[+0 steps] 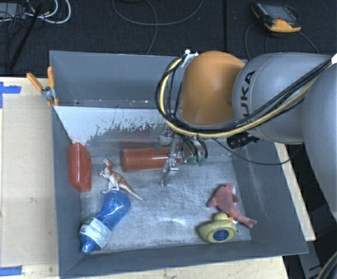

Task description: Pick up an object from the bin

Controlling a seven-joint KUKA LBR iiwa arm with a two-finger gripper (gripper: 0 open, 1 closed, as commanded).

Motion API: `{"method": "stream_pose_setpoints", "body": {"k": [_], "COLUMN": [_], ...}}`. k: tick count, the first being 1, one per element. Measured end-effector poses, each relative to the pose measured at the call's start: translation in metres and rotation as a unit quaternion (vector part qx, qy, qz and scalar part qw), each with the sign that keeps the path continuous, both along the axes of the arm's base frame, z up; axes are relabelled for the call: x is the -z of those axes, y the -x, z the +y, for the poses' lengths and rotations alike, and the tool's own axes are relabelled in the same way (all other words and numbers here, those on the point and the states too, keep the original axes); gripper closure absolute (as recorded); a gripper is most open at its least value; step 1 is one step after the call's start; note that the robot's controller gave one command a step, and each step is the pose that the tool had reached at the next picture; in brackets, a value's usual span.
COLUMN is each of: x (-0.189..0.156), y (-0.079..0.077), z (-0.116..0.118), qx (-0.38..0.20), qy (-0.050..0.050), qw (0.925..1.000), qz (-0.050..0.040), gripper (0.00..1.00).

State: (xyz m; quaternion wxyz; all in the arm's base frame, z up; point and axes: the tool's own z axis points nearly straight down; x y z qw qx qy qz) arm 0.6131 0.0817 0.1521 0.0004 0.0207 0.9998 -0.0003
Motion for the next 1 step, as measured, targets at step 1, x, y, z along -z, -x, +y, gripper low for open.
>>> {"method": "stream_pose_setpoints", "body": {"k": [1], "x": [0.0117], "y": [-0.0015], "z": [0.0841], "qx": [0.013], "qy": [-0.002], "qw": [0.9999], "qz": [-0.0002], "gripper": [0.00]}}
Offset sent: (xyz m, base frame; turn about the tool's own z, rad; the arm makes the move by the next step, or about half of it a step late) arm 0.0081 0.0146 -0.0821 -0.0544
